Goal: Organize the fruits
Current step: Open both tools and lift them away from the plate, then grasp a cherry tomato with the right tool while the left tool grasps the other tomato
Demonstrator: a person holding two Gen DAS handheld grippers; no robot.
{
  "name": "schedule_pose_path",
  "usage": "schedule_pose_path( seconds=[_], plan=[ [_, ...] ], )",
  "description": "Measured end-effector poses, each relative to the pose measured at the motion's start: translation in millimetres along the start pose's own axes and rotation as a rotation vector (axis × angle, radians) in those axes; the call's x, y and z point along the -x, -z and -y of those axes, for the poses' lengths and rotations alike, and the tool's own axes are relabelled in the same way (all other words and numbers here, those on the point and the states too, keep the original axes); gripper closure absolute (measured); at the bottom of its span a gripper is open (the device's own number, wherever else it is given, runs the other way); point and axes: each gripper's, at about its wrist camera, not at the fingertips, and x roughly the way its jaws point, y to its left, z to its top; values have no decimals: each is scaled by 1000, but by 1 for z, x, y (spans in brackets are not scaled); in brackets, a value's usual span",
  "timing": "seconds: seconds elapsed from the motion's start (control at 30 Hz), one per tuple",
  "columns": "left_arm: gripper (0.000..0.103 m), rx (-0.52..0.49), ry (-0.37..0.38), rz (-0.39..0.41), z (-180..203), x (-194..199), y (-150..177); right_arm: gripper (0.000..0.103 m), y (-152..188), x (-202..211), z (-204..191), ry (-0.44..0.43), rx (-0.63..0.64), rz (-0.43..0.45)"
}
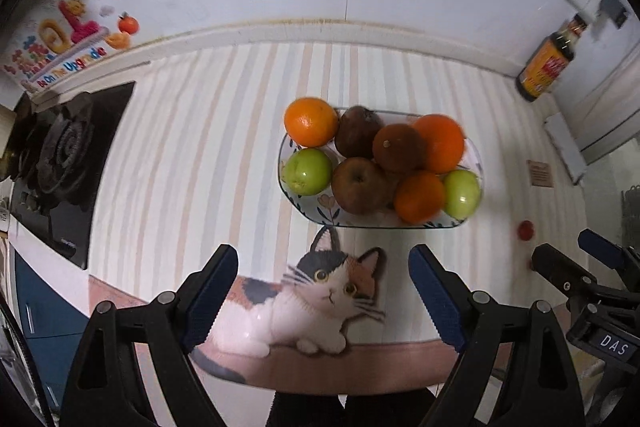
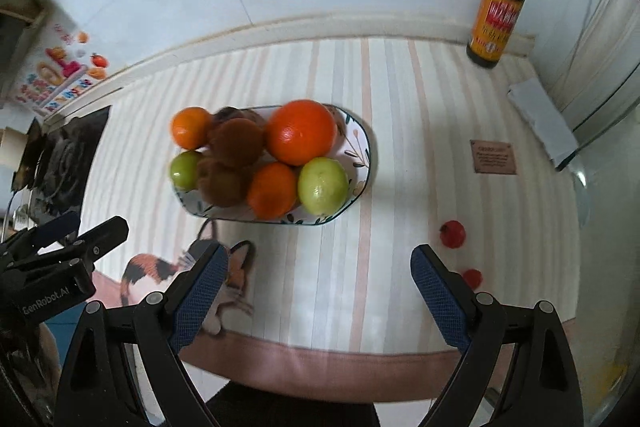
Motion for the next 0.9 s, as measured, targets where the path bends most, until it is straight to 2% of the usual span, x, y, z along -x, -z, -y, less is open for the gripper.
schedule_pose_path(
  seconds=[0.1, 0.3, 0.57, 0.9],
  plan=[
    [16, 3, -12, 37, -1, 32, 14, 8, 12, 34, -3, -4, 16, 42],
    [16, 2, 17, 58, 0, 74, 37, 8, 34, 89, -9, -16, 21, 106],
    [16, -1, 49, 92, 6, 113, 51, 8, 55, 143, -15, -18, 29, 153],
    [16, -24, 32, 151, 14, 146, 61, 8, 67, 195, -18, 4, 28, 214]
  ],
)
